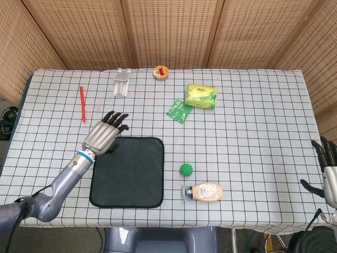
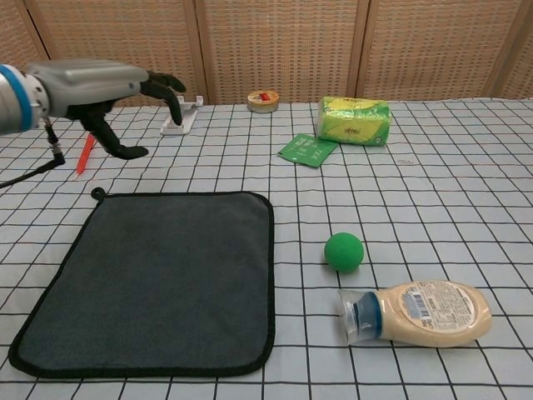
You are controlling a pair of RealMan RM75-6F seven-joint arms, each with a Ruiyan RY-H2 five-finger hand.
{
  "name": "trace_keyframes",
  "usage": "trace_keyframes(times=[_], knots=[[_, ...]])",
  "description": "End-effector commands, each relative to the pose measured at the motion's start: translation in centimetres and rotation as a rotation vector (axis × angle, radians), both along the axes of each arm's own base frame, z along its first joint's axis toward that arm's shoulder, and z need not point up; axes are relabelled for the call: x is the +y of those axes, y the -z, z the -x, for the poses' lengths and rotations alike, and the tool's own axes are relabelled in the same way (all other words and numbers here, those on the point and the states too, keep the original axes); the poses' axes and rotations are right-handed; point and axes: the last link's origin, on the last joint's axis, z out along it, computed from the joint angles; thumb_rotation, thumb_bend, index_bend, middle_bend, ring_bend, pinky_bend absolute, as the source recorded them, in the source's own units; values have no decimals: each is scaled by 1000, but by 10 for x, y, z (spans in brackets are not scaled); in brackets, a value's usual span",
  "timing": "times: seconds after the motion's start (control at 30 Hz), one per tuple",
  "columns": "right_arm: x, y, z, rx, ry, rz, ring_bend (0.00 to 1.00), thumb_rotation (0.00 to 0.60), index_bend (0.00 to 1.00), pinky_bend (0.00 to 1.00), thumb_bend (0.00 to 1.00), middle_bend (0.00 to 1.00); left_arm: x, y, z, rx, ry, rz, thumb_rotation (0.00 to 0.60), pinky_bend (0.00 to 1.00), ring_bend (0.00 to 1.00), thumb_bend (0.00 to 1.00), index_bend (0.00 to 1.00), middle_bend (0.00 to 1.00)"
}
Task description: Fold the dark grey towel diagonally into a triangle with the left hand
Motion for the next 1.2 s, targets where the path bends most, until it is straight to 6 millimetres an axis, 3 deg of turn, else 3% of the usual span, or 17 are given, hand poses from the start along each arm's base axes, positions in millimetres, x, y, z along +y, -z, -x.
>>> trace_keyframes(times=[0.03,0.2,0.67,0.97,1.2], knots=[[-2,0,2,1,10,-2,0,600,95,0,0,0,25,41,-30,38,35,54,600,0,0,397,299,0],[-5,-2,9,-3,38,5,0,600,99,0,0,0,40,80,-45,93,51,95,600,0,0,400,312,0],[-10,-3,17,2,79,13,0,600,100,0,0,0,52,148,-62,188,85,163,600,0,0,426,342,0],[-12,-4,22,0,96,20,0,600,100,0,0,0,55,162,-67,178,84,165,600,0,0,428,353,0],[-12,-6,22,-5,95,23,0,600,100,0,0,0,56,163,-68,166,93,153,600,0,0,430,529,0]])
